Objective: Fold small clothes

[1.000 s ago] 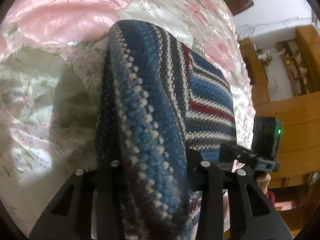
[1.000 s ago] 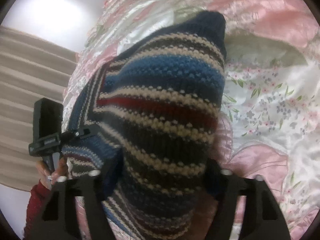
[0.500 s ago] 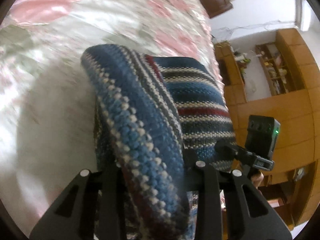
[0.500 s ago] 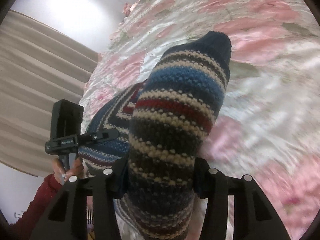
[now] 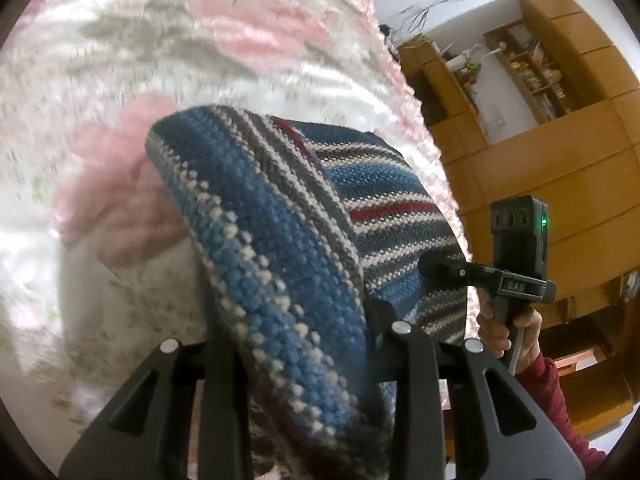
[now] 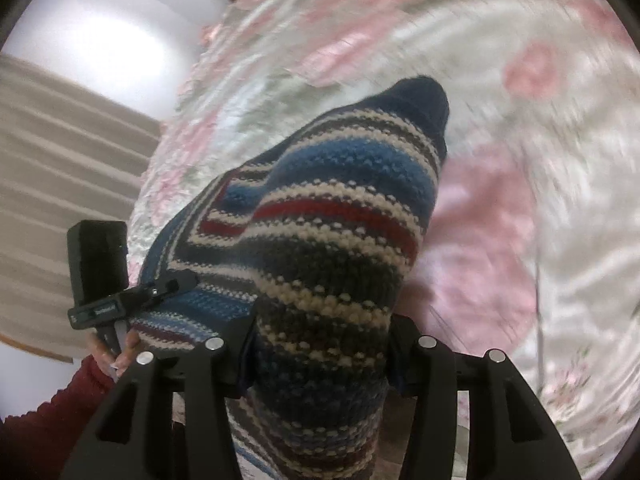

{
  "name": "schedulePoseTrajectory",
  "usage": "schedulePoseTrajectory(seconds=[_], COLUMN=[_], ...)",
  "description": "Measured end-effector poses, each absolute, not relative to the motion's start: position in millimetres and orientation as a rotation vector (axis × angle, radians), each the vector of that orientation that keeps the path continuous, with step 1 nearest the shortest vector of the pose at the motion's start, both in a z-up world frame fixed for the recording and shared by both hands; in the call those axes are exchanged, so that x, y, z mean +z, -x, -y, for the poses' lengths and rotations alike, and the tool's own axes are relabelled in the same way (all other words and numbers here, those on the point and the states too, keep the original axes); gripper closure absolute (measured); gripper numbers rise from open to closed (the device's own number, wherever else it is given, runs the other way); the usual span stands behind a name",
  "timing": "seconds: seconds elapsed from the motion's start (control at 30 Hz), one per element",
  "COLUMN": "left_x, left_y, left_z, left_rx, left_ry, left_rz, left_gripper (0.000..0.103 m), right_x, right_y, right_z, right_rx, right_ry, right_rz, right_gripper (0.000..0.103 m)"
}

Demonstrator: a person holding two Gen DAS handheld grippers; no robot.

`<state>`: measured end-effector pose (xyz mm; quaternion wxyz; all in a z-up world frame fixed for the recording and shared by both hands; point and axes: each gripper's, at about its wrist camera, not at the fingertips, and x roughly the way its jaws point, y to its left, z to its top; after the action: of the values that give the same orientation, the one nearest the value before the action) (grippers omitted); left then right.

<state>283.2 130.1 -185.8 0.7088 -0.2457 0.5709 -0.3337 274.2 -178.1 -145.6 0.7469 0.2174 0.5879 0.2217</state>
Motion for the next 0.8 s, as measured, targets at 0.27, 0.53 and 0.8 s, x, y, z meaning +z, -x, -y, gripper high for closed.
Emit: schedulePoseTrajectory(seconds=[0.27,0.53,0.8], left_x=[-238.6,-193.6,-172.1], left_y=[-273.5,-232.9,-171.8], left_z=[-135.6,-153.3,-156.3], left_rx=[-0.695,-0.58,-0.499], left_ry=[0.494,0.383,0.281], left_rz=[-1.275,-1.206,-1.116], left_gripper=[0.07,0.052,0.043], right_x=[-195.1,-166.0,-182.0], right_y=[-258.5,-220.2,-157.9], right_z=[187.8,190.0,188.4], right_rx=[0.456,0.409,0.366], right_ry=[-0.551,-0.482,-0.496], right_rz=[-1.256,-1.261,-1.347], right_gripper=[0.044,0.022,0.026])
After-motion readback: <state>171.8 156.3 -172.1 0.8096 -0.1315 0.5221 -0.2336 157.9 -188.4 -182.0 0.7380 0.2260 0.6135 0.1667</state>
